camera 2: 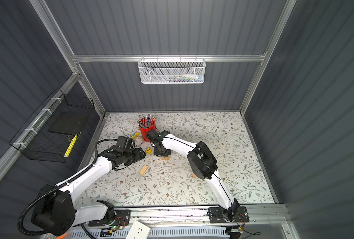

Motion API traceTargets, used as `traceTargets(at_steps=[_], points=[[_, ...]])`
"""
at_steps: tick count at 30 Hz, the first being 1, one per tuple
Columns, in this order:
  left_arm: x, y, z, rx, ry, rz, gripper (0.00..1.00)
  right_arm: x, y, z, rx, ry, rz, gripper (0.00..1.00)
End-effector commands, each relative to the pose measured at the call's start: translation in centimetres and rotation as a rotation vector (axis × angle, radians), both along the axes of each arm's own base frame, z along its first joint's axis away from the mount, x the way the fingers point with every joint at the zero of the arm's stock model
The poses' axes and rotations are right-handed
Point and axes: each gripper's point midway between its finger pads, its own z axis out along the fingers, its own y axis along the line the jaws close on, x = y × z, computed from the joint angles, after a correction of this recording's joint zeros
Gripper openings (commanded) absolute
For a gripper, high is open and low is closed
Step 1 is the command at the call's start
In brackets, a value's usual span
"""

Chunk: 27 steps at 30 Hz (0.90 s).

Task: Build the wood block tower
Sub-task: 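Press block 31 flush against the upright blocks with the right gripper, then open the right gripper and move it to the block numbered 14 near the teal cube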

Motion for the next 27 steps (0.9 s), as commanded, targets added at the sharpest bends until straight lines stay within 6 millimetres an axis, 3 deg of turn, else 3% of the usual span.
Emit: traceTargets(at_steps=[1,27], points=[[-0.4,0.5,-0.3,0.016,0.015,0.007,0.74,-0.5,-1.2,0.2,-0.033,0.009,-0.021,0.28],[-0.5,0.5,-0.3,0.017,0.017,0.005,0.74,-0.4,-1.1,1.4,-0.012,-0.014,-0.023,0.38]])
